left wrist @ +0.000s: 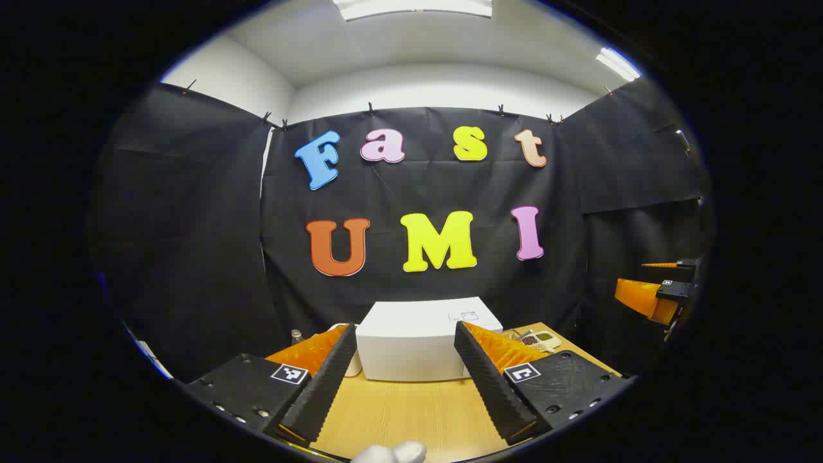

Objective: Open the microwave oven with the left hand, put the food in, and close the microwave oven.

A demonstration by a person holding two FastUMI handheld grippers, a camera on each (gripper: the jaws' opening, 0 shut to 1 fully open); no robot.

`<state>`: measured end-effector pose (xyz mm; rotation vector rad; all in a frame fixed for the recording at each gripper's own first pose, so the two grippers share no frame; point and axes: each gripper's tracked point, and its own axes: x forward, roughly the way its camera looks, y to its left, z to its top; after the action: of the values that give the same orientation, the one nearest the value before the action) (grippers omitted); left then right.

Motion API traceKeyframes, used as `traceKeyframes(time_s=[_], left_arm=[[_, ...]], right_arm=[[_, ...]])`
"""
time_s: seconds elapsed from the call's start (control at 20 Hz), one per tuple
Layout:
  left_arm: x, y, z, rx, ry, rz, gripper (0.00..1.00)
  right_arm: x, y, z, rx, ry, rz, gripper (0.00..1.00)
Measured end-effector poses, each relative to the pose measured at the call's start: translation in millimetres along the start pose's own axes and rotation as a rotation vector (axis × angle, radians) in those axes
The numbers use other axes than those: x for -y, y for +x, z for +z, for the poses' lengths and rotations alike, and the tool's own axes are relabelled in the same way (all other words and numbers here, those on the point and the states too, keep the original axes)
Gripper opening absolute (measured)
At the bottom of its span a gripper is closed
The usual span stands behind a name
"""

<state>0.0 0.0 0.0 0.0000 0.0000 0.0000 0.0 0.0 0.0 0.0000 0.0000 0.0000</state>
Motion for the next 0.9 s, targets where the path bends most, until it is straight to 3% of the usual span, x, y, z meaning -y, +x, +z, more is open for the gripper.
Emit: traceKeyframes(time_s=[0.4,0.45,0.9], left_arm=[[-3,16,-4,-0.009,0.014,-0.005,0.95],[-4,19,-4,-0.008,0.016,-0.005,0.95],[-2,42,-18,0.003,0.012,-0.024,0.95]], right_arm=[[3,10,-3,-0.012,0.006,-0.025,0.94],[4,11,-4,-0.013,0.007,-0.026,1.00],[8,22,4,0.001,0.000,-0.051,1.00]])
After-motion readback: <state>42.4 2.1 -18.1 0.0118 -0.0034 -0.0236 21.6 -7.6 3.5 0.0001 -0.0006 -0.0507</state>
